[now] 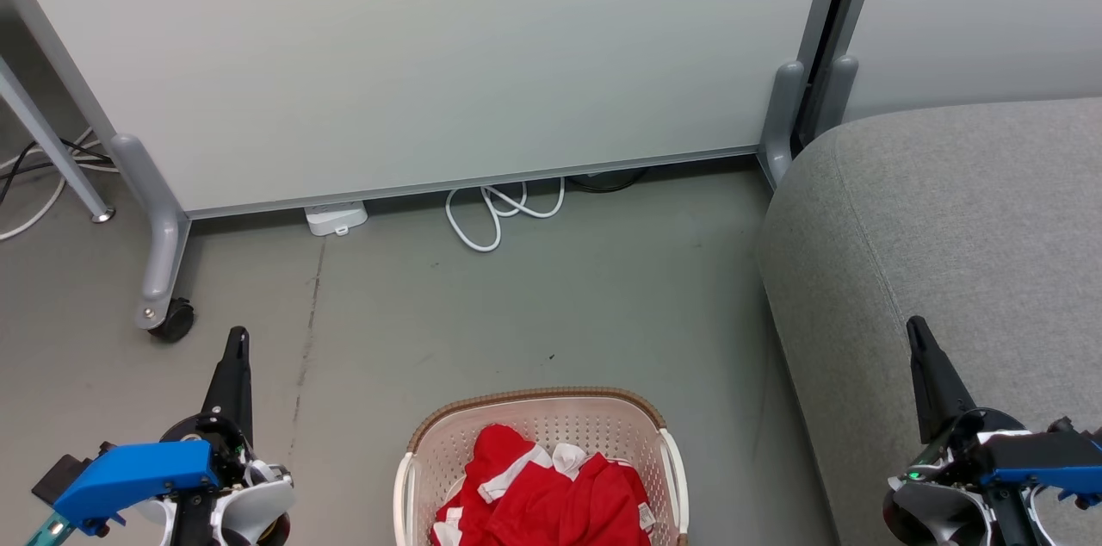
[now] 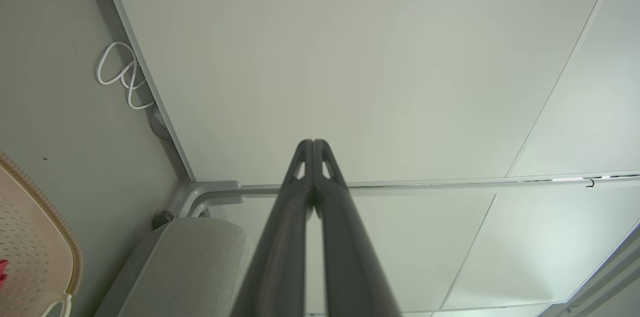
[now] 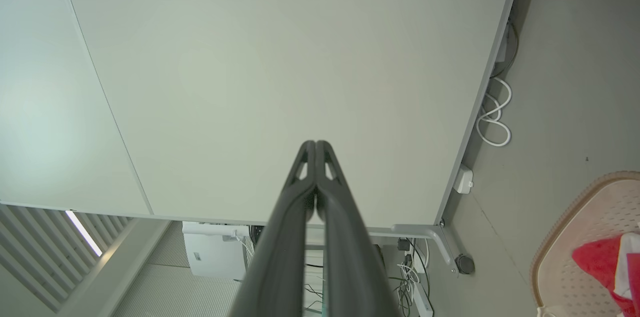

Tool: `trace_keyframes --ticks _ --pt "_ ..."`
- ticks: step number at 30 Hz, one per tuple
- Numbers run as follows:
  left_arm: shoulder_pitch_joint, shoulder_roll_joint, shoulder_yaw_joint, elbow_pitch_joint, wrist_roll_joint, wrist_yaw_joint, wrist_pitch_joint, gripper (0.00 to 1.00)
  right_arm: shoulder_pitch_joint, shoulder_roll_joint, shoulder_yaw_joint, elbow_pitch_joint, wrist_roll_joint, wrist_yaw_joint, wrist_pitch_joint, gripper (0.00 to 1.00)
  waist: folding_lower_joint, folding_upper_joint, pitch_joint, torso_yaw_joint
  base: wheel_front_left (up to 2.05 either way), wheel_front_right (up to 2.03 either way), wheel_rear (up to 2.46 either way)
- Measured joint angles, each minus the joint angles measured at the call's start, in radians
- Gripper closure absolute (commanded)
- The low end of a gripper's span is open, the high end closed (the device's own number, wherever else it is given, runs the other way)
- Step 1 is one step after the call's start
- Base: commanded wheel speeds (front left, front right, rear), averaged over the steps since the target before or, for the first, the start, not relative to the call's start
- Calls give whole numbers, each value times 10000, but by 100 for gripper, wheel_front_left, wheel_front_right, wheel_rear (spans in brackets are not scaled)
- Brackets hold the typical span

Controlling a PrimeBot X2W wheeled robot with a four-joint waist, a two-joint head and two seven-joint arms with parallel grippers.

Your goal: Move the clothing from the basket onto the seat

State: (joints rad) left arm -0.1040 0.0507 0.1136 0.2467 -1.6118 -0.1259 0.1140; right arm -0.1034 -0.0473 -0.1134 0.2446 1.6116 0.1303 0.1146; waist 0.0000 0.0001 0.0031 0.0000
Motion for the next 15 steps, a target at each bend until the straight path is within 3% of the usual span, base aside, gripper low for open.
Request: trace_keyframes --ticks 6,7,15 --pt "58 -10 -6 86 4 13 -13 100 60 19 10 81 -2 -4 -2 100 0 0 0 0 0 0 0" --pt "162 -25 -10 169 4 23 -13 0 142 40 15 176 -2 -13 -4 0 0 0 0 0 0 0 0" --pt "541 -105 -75 362 199 25 -291 0 405 84 148 439 -226 -27 -274 0 1 0 14 5 0 0 0"
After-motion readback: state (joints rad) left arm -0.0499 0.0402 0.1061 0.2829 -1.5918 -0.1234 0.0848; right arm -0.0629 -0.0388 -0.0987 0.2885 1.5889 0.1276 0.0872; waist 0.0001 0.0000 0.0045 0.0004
